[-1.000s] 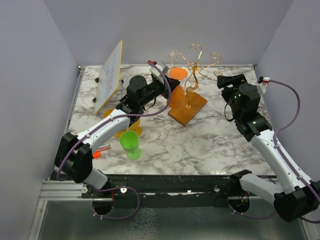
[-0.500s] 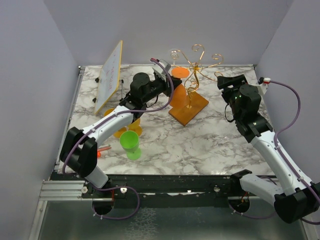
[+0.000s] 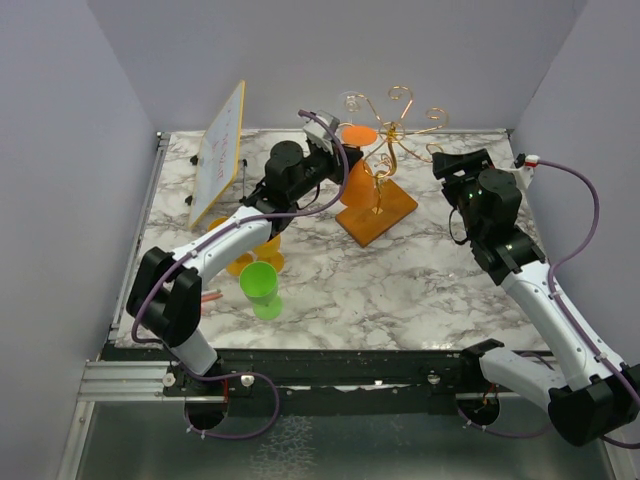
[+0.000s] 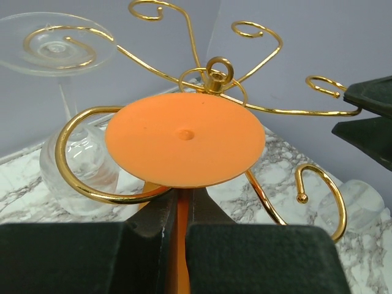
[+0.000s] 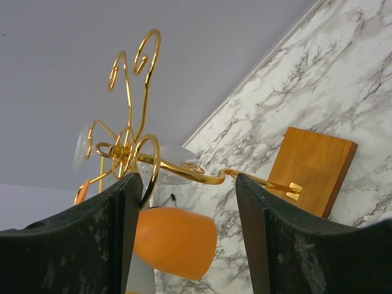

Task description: Place the wine glass upside down on the wine glass rack

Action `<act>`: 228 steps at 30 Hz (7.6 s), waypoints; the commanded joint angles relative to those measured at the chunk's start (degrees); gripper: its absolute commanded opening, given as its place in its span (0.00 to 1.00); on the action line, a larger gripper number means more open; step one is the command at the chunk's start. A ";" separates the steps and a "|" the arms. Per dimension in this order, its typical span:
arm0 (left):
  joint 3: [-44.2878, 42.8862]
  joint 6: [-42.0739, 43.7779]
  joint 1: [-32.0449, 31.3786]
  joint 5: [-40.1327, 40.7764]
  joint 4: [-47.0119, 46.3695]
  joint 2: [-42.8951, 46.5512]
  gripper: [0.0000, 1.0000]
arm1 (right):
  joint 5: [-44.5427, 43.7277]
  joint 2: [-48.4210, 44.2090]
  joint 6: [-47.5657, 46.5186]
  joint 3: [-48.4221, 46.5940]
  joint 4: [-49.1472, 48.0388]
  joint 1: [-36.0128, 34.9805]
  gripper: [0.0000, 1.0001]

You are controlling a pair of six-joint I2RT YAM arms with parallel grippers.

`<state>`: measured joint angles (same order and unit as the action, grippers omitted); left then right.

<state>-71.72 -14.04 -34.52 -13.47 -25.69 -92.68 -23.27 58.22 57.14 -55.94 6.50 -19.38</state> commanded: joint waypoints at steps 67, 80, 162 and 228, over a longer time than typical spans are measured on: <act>6.15 3.72 6.40 4.10 -16.83 2.95 0.00 | 0.13 0.67 -1.25 1.42 7.33 0.57 0.66; 7.48 6.12 6.95 -16.71 -17.55 2.64 0.00 | 0.39 0.43 -1.25 1.62 7.22 0.52 0.66; 27.08 -8.42 3.70 5.27 34.75 45.67 0.89 | -13.47 -0.98 -10.19 -1.64 42.24 0.57 0.60; 23.12 -73.87 -10.25 28.83 30.05 20.28 0.79 | 32.60 -9.39 -13.37 30.06 -34.72 -8.03 0.01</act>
<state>-47.66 -81.71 -44.95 7.16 0.89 -76.62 10.70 48.58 48.14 -24.86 -19.33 -24.36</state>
